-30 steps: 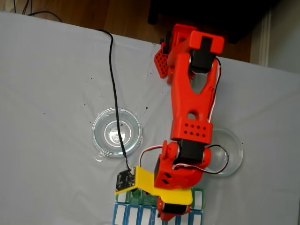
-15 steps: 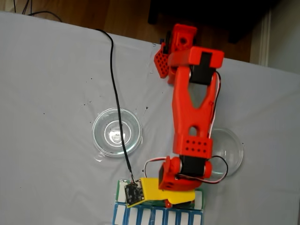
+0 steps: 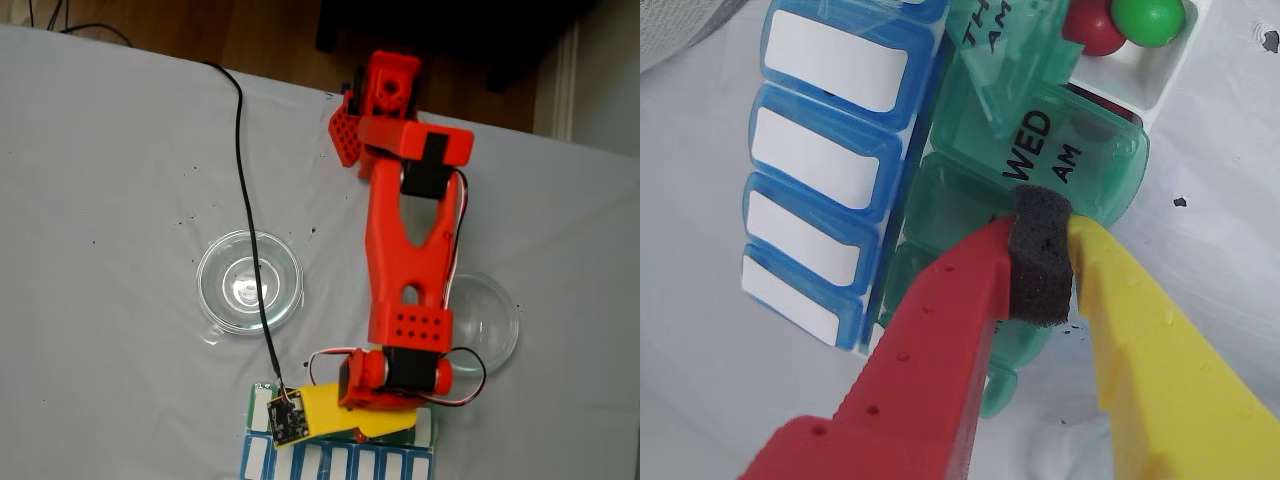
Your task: Sort medicines into box.
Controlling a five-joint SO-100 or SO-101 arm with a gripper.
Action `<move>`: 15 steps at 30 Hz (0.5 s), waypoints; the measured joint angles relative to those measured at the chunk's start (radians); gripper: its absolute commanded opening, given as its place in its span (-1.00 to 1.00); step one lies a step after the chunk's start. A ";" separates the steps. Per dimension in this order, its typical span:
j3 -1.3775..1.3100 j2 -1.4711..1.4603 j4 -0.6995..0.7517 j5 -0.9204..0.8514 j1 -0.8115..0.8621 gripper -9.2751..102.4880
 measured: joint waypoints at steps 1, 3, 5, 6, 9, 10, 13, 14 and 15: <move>-0.005 -0.003 0.000 0.000 0.000 -0.82; -0.011 -0.003 0.000 0.000 0.000 -0.82; -0.017 -0.005 0.000 0.000 0.003 -0.82; -0.020 -0.005 0.000 -0.003 0.006 -0.82; -0.032 -0.005 0.000 -0.015 0.014 -0.82; -0.040 -0.008 0.000 -0.021 0.018 -0.82; -0.071 -0.044 0.000 -0.038 0.028 -0.82; -0.080 -0.061 0.000 -0.041 0.028 -0.82; -0.104 -0.087 0.012 -0.043 0.028 -0.82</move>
